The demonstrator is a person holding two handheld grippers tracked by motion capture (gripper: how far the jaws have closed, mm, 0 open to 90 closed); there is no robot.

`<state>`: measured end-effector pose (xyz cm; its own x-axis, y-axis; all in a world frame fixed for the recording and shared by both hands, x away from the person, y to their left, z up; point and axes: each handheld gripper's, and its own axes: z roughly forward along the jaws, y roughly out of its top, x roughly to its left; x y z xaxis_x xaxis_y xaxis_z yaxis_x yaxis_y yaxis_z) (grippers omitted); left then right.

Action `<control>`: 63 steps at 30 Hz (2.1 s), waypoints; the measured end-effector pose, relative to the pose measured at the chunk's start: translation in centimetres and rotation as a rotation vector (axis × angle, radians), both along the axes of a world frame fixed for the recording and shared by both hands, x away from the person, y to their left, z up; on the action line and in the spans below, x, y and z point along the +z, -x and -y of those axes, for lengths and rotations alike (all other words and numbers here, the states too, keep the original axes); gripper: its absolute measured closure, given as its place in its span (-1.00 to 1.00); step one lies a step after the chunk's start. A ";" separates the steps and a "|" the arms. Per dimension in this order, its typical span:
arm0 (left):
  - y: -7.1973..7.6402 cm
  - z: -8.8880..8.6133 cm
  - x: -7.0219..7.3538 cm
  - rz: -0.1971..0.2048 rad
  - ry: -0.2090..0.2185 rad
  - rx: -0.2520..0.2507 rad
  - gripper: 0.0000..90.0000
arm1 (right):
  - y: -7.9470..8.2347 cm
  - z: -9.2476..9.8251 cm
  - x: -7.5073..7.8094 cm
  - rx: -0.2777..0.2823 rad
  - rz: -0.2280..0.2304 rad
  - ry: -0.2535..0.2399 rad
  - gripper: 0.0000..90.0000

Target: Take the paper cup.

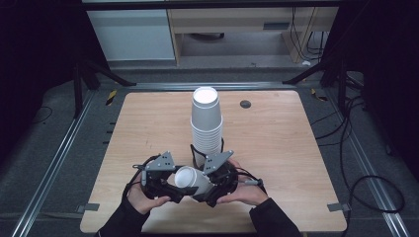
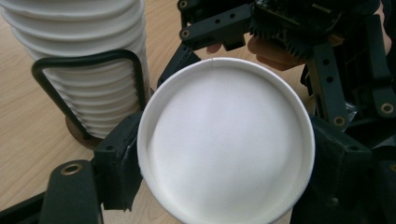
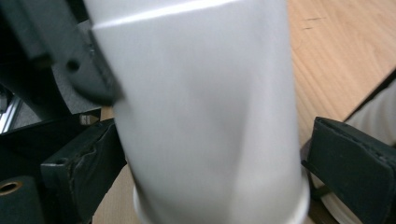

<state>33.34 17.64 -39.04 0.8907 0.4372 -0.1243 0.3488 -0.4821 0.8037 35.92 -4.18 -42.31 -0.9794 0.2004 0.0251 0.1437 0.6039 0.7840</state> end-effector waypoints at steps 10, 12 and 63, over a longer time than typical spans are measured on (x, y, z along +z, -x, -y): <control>-0.3 -1.8 0.7 0.020 0.052 0.027 -0.50 | 0.3 2.3 0.9 -0.041 0.007 -0.028 -0.91; -0.4 -2.2 0.8 0.021 0.076 0.026 -0.50 | 0.4 2.8 0.9 -0.053 0.004 -0.033 -0.91; -0.3 -0.9 -0.3 0.036 0.213 -0.061 -0.52 | -0.1 1.8 -0.4 -0.004 -0.058 -0.066 -0.81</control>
